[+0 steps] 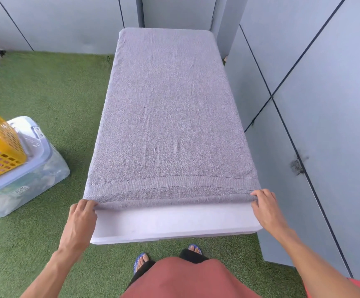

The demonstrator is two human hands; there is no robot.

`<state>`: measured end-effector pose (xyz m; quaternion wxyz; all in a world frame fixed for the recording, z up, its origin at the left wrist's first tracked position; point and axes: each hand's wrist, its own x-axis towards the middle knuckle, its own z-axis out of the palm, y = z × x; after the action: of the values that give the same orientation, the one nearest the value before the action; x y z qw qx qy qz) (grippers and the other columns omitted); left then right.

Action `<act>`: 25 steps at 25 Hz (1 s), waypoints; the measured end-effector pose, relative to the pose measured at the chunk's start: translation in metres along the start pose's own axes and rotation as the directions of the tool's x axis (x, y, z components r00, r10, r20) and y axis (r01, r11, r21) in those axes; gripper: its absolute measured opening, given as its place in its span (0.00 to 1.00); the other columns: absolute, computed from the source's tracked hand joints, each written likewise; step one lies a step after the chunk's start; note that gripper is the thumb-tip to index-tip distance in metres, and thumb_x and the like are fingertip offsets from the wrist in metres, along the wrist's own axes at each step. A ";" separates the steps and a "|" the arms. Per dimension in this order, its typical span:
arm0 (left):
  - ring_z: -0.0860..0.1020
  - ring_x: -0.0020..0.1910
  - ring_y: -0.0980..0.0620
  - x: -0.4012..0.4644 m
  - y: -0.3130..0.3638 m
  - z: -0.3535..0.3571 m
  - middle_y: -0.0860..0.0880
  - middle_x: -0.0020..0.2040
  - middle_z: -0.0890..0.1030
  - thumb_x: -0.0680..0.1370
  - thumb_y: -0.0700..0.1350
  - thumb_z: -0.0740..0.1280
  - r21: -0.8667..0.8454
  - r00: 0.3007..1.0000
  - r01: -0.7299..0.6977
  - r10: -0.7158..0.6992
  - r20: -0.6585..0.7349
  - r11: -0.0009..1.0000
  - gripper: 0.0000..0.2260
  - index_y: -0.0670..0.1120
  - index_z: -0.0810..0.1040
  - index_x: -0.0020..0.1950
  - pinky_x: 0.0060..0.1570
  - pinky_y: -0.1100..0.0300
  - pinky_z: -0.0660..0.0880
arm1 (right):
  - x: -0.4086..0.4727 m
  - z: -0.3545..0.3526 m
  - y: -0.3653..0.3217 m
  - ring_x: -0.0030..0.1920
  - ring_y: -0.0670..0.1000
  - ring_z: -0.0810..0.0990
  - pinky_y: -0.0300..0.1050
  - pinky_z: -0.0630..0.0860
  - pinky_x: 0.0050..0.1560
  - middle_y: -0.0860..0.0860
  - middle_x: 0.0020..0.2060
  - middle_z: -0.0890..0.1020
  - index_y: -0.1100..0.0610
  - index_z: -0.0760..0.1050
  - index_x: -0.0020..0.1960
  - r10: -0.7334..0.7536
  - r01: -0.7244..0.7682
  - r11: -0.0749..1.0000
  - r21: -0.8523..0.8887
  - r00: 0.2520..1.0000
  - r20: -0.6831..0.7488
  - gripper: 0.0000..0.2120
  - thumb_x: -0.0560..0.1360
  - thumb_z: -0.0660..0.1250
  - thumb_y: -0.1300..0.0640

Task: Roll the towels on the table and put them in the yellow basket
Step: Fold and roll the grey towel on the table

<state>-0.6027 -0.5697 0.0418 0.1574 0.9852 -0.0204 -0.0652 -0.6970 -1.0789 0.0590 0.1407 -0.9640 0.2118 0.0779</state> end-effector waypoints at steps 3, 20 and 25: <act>0.73 0.49 0.43 -0.001 -0.006 -0.008 0.44 0.50 0.80 0.74 0.31 0.65 -0.020 0.996 -0.064 0.065 0.053 0.998 0.10 0.40 0.78 0.52 0.49 0.49 0.72 | -0.004 -0.006 0.008 0.56 0.57 0.70 0.48 0.65 0.58 0.55 0.49 0.75 0.62 0.74 0.54 -0.028 0.029 1.000 -0.006 0.997 0.074 0.09 0.76 0.60 0.66; 0.72 0.43 0.43 -0.005 0.004 -0.010 0.40 0.44 0.78 0.72 0.27 0.67 0.066 0.994 -0.051 0.057 -0.092 0.997 0.08 0.36 0.79 0.48 0.35 0.50 0.75 | -0.023 0.015 0.013 0.52 0.56 0.74 0.47 0.67 0.60 0.54 0.48 0.78 0.64 0.80 0.55 -0.075 0.090 0.994 0.062 0.975 -0.208 0.10 0.75 0.65 0.64; 0.71 0.53 0.38 -0.015 0.010 0.002 0.37 0.55 0.73 0.68 0.23 0.65 0.074 0.998 -0.057 0.059 -0.032 0.996 0.21 0.39 0.75 0.57 0.26 0.51 0.78 | -0.025 0.013 0.014 0.60 0.57 0.68 0.48 0.64 0.68 0.53 0.53 0.69 0.61 0.76 0.58 -0.067 0.077 0.993 0.087 0.991 -0.113 0.19 0.69 0.67 0.71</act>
<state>-0.6181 -0.5794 0.0448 0.1236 0.9902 -0.0487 -0.0429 -0.7268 -1.0778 0.0480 0.1751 -0.9665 0.1876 0.0097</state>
